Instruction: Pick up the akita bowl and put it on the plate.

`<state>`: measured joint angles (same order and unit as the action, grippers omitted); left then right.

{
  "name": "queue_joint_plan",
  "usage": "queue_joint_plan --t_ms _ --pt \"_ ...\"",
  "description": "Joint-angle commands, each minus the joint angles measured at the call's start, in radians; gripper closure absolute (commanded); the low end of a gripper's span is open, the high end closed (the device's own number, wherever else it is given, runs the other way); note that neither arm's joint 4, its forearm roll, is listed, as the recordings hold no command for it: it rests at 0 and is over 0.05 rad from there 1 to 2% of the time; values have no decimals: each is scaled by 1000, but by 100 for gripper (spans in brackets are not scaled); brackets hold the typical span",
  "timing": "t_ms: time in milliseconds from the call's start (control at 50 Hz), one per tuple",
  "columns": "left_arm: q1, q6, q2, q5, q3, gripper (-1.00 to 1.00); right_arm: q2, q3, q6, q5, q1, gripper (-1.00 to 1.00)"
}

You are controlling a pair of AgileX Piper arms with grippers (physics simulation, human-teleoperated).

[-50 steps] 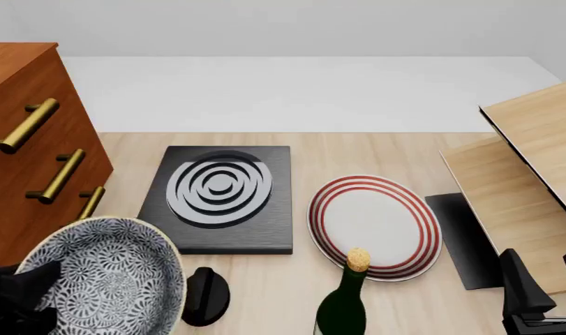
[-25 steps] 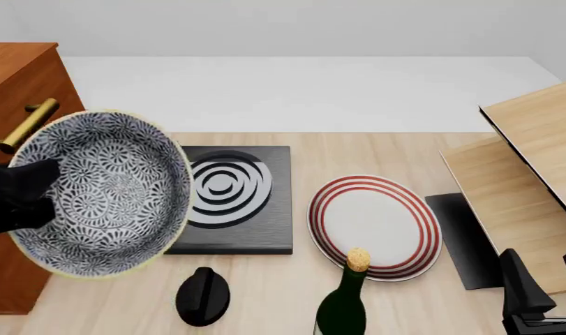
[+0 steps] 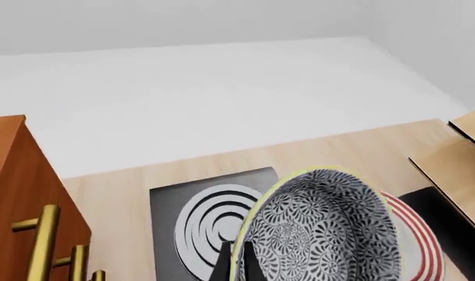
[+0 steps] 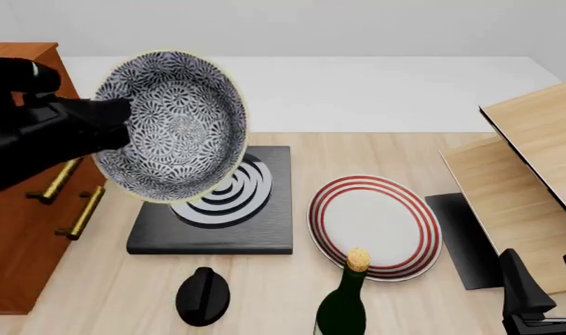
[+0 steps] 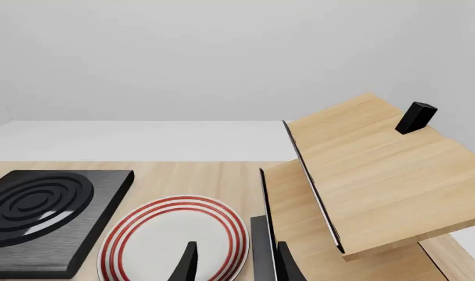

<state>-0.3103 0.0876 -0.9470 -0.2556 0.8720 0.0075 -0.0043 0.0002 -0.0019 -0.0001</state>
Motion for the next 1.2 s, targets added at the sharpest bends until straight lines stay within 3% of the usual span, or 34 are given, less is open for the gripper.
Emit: queue_joint_plan --t_ms 20,180,520,740,1200 --pt "-94 57 -156 140 37 100 0 0 0 0 0 -100" --pt "-162 113 -231 183 71 100 0 0 0 0 0 -100" --pt "-256 143 -343 219 128 100 0 0 0 0 0 -100" --pt "-328 224 -364 264 91 100 0 0 0 0 0 -100" --pt "-355 244 -500 328 143 100 0 0 0 0 0 -100"
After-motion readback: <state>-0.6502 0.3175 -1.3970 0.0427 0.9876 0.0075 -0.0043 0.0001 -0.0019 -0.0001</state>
